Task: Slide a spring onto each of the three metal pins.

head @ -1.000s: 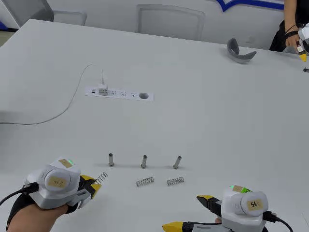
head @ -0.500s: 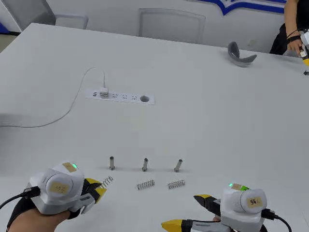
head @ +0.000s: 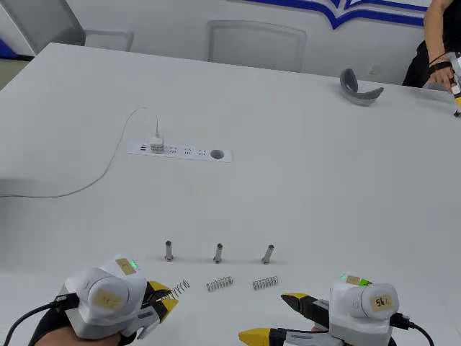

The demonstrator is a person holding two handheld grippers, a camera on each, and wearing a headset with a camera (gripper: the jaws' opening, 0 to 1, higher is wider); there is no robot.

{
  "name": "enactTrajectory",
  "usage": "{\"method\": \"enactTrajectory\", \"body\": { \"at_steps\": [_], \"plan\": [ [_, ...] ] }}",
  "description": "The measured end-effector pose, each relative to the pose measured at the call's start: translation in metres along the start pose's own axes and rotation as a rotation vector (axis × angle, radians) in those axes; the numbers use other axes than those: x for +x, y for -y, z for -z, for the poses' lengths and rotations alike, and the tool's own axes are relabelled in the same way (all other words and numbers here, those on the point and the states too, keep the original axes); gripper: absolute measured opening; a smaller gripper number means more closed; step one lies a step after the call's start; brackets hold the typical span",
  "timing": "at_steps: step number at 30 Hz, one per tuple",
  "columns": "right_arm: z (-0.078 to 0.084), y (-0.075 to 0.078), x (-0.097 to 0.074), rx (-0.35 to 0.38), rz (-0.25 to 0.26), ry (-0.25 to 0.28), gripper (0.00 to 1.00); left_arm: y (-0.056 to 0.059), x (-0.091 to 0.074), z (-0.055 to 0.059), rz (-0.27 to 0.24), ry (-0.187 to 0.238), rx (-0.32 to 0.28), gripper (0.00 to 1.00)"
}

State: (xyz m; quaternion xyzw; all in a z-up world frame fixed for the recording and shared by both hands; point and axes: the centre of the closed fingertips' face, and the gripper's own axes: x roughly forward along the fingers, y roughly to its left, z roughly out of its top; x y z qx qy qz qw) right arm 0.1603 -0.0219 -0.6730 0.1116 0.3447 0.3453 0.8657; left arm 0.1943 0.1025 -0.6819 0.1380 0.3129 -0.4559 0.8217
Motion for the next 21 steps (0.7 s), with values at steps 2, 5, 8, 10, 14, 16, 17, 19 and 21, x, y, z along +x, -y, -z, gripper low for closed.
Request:
{"method": "enactTrajectory", "body": {
  "at_steps": [2,5,8,10,14,16,17,19,21],
  "plan": [
    [-0.002,-0.003,0.001,0.004,-0.010,0.006,0.81,0.007,0.002,-0.001,0.017,0.000,0.011,0.10],
    [-0.002,-0.006,0.002,0.011,-0.022,0.011,0.80,0.017,0.003,-0.003,0.036,-0.001,0.028,0.10],
    [-0.002,-0.009,0.004,0.014,-0.035,0.008,0.78,0.024,0.004,-0.006,0.053,0.000,0.044,0.10],
    [-0.002,-0.012,0.005,0.017,-0.046,0.007,0.76,0.029,0.005,-0.007,0.064,0.000,0.057,0.10],
    [-0.003,-0.017,0.008,0.023,-0.069,0.011,0.73,0.037,0.007,-0.011,0.084,0.001,0.082,0.10],
    [-0.004,-0.020,0.008,0.029,-0.084,0.016,0.71,0.041,0.007,-0.013,0.091,0.002,0.090,0.10],
    [-0.005,-0.022,0.009,0.039,-0.097,0.022,0.70,0.043,0.008,-0.014,0.096,0.003,0.096,0.10],
    [-0.009,-0.027,0.010,0.066,-0.125,0.039,0.68,0.047,0.009,-0.017,0.105,0.007,0.100,0.10],
    [-0.011,-0.031,0.010,0.083,-0.144,0.048,0.64,0.052,0.010,-0.019,0.116,0.008,0.118,0.10]
  ]
}}
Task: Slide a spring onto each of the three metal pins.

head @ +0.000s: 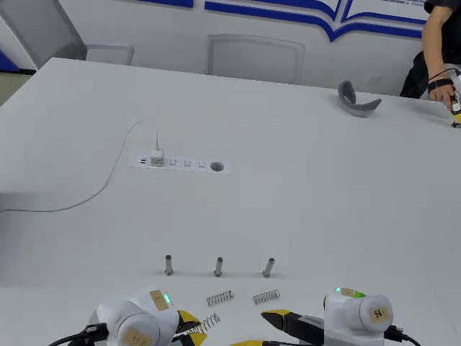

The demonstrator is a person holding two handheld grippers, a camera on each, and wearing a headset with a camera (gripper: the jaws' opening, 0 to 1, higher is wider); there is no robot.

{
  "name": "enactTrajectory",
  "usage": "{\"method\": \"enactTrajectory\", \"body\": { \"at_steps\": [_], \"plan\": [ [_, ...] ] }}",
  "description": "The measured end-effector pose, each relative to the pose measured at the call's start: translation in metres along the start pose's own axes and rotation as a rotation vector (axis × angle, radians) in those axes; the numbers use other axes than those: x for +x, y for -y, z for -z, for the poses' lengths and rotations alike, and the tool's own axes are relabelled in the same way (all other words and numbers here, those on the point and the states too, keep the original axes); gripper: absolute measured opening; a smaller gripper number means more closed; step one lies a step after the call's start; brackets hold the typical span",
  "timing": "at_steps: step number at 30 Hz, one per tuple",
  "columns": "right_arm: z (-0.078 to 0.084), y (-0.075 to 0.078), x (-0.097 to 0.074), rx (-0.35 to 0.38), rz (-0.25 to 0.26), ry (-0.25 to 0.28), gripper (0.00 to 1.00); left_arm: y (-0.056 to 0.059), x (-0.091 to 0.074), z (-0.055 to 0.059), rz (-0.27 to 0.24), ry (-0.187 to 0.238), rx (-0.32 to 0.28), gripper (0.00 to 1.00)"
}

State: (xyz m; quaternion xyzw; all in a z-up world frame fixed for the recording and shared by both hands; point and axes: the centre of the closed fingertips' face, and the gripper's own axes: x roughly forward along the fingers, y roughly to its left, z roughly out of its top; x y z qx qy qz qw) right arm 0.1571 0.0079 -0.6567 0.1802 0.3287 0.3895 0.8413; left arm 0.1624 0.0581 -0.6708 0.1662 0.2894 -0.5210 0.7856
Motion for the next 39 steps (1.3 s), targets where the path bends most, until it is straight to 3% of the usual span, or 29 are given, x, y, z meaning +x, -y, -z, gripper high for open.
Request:
{"method": "enactTrajectory", "body": {
  "at_steps": [14,25,39],
  "plan": [
    [0.001,-0.012,0.004,0.071,-0.067,0.011,0.43,0.028,0.008,-0.014,0.064,0.011,0.079,0.10],
    [0.003,-0.020,0.008,0.126,-0.113,-0.005,0.28,0.035,0.009,-0.021,0.089,0.022,0.127,0.10],
    [0.001,-0.022,0.005,0.152,-0.134,-0.012,0.19,0.037,0.007,-0.020,0.112,0.023,0.165,0.10]
  ]
}}
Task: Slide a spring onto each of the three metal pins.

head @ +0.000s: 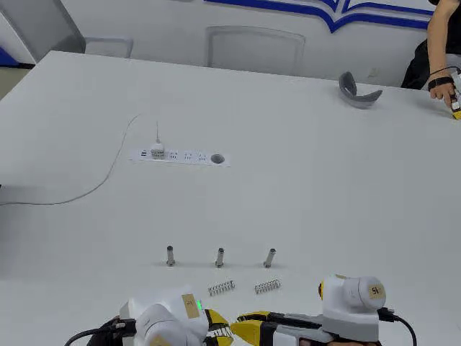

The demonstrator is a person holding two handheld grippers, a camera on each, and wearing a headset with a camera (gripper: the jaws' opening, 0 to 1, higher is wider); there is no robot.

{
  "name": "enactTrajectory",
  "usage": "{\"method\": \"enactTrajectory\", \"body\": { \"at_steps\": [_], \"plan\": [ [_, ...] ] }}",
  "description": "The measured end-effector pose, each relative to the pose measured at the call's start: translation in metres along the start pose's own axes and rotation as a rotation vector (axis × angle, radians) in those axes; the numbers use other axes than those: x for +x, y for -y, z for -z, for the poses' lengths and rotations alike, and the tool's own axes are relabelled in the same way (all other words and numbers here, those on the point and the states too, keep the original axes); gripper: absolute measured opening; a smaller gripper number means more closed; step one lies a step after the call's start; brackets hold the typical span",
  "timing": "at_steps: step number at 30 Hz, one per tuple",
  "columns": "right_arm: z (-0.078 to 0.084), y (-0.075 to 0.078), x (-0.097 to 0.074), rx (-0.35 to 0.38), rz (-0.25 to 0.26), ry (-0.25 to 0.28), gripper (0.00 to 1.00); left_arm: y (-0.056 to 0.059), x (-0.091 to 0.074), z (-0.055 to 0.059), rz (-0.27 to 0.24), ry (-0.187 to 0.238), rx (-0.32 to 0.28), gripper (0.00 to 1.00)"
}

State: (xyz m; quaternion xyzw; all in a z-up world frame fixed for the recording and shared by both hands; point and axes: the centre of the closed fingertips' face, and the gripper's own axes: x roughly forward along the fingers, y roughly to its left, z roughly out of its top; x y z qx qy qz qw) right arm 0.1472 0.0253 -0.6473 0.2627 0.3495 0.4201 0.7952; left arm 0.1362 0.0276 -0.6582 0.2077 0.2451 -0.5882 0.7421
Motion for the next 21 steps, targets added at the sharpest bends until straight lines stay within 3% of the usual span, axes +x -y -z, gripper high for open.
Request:
{"method": "enactTrajectory", "body": {
  "at_steps": [10,16,21],
  "plan": [
    [-0.018,-0.006,-0.003,-0.030,-0.027,-0.018,0.14,-0.010,-0.002,-0.011,0.006,0.025,0.021,0.10],
    [-0.025,-0.010,-0.001,-0.089,-0.029,-0.051,0.12,-0.016,-0.003,-0.019,0.006,0.042,0.021,0.09],
    [-0.035,-0.014,-0.003,-0.195,-0.010,-0.092,0.12,-0.021,-0.005,-0.028,0.015,0.065,0.017,0.09]
  ]
}}
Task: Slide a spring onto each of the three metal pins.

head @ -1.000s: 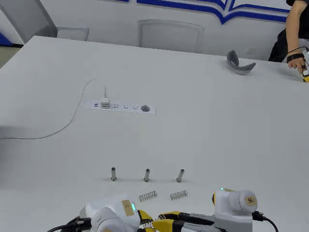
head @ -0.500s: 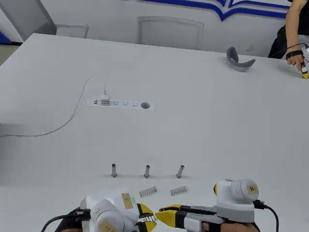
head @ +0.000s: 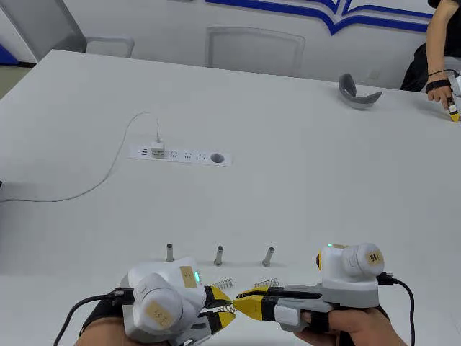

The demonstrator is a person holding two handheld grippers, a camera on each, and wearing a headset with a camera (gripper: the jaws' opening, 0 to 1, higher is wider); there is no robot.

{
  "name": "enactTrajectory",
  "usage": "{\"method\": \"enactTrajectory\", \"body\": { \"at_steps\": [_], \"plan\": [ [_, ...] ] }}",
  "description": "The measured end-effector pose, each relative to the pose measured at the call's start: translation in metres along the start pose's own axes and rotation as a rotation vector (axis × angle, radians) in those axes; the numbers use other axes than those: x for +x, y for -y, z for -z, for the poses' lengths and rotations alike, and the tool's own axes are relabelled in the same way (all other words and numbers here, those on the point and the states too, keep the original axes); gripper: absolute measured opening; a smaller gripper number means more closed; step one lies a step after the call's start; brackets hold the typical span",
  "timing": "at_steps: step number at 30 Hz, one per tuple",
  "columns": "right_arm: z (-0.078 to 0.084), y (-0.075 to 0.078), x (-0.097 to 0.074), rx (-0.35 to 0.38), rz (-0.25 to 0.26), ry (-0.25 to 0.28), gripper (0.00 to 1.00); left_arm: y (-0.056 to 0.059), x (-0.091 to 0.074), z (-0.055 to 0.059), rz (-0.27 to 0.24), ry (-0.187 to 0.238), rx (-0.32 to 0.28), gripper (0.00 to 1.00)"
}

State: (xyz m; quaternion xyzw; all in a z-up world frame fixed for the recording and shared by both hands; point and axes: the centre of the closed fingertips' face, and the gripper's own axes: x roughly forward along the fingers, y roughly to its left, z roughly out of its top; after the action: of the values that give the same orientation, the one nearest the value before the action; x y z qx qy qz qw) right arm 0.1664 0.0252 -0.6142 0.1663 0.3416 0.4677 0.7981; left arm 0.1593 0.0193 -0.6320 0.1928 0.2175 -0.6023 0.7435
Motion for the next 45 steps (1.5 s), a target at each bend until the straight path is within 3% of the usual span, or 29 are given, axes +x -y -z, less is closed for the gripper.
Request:
{"method": "enactTrajectory", "body": {
  "at_steps": [10,19,23,34,45],
  "plan": [
    [-0.015,-0.006,-0.009,-0.171,-0.007,-0.112,0.12,-0.006,-0.003,-0.020,0.042,0.051,-0.004,0.09],
    [-0.015,-0.015,-0.015,-0.302,-0.045,-0.232,0.12,0.001,-0.005,-0.029,0.095,0.095,-0.014,0.09],
    [-0.012,-0.017,-0.017,-0.393,-0.055,-0.299,0.12,0.004,-0.005,-0.032,0.126,0.118,0.003,0.09],
    [-0.002,-0.020,-0.020,-0.506,-0.098,-0.415,0.13,0.012,-0.004,-0.038,0.171,0.146,-0.013,0.09],
    [0.006,-0.025,-0.017,-0.569,-0.141,-0.474,0.12,0.019,-0.006,-0.032,0.197,0.138,0.002,0.10]
  ]
}}
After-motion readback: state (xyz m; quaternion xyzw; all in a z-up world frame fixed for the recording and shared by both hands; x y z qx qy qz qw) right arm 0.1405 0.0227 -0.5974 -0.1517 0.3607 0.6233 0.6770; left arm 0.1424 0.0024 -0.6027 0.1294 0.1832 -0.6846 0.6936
